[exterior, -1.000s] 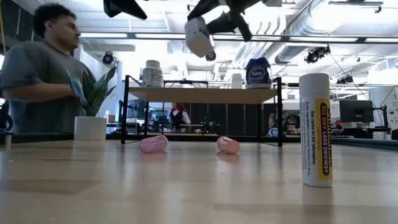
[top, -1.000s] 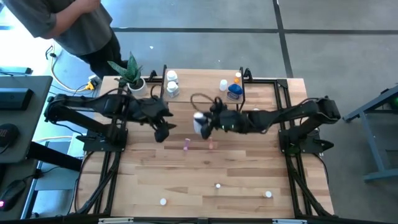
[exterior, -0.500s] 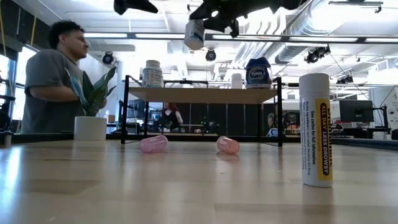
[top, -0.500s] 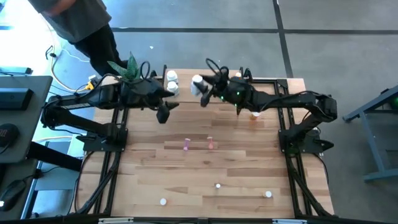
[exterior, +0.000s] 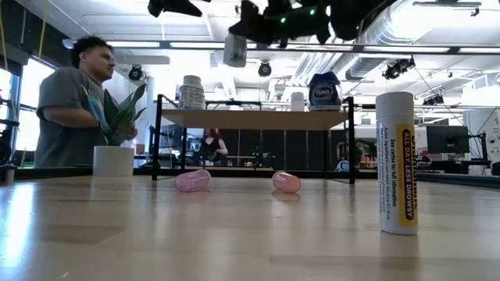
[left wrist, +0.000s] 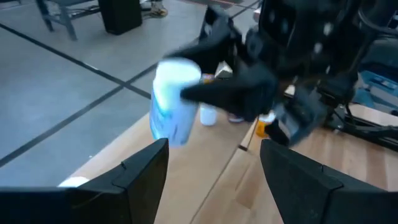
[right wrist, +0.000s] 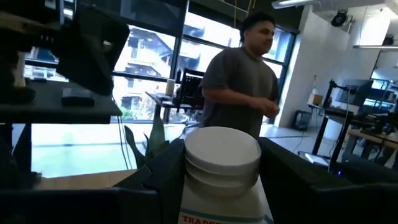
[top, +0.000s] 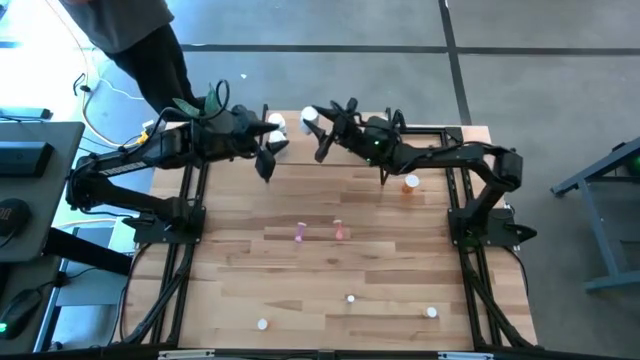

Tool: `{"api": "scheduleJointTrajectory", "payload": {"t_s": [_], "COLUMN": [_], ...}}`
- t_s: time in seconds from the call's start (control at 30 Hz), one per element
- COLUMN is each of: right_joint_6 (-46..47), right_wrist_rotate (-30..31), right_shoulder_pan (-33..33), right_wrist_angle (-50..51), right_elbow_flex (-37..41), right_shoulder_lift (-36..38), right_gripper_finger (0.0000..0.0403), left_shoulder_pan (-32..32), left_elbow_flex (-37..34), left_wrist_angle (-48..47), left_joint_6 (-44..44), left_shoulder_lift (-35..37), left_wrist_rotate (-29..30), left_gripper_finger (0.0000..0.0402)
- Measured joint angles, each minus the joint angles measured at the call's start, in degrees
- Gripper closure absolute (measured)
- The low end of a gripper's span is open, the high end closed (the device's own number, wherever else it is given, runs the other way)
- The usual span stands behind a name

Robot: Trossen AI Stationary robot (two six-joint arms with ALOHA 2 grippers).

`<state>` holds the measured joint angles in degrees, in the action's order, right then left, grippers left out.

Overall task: Pick and place medicine bottles onto shelf by color
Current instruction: Put the white pill bottle on the shelf

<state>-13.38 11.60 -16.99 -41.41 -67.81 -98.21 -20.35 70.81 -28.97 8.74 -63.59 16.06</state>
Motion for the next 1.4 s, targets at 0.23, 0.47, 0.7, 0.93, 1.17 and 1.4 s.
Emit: {"api": "scheduleJointTrajectory", "payload": {"t_s": [0.23,0.47,0.7,0.93,1.17,1.4], "right_joint_6": [-0.4,0.48,3.05,5.7,8.71,10.84], "right_wrist_rotate": [4.4,4.44,4.94,4.46,4.5,4.5], "right_shoulder_pan": [-0.77,-0.65,-0.61,-0.59,-0.62,-0.63], "right_wrist_angle": [-3.9,-4.35,-3.19,4.09,8.59,9.5], "right_elbow_flex": [0.02,0.02,-2.1,-4.17,-4.26,-4.33], "right_shoulder_lift": [-5.53,-8.44,-11.45,-12.13,-12.05,-12.0], "right_gripper_finger": [0.024,0.024,0.024,0.024,0.024,0.0228], "left_shoulder_pan": [-0.43,-0.43,-0.43,-0.43,-0.43,-0.43], "left_elbow_flex": [0.0,0.0,0.0,0.0,0.0,0.0], "left_wrist_angle": [0.04,0.04,0.04,-0.34,-1.03,-1.28], "left_joint_6": [-1.13,-1.45,-1.45,-1.45,-1.45,-1.45], "left_shoulder_lift": [-0.02,-0.02,-0.02,-0.02,-0.02,-0.02], "left_wrist_rotate": [0.42,1.17,1.2,1.13,1.11,1.1], "left_gripper_finger": [0.0159,0.0159,0.0159,0.0159,0.0159,0.0159]}}
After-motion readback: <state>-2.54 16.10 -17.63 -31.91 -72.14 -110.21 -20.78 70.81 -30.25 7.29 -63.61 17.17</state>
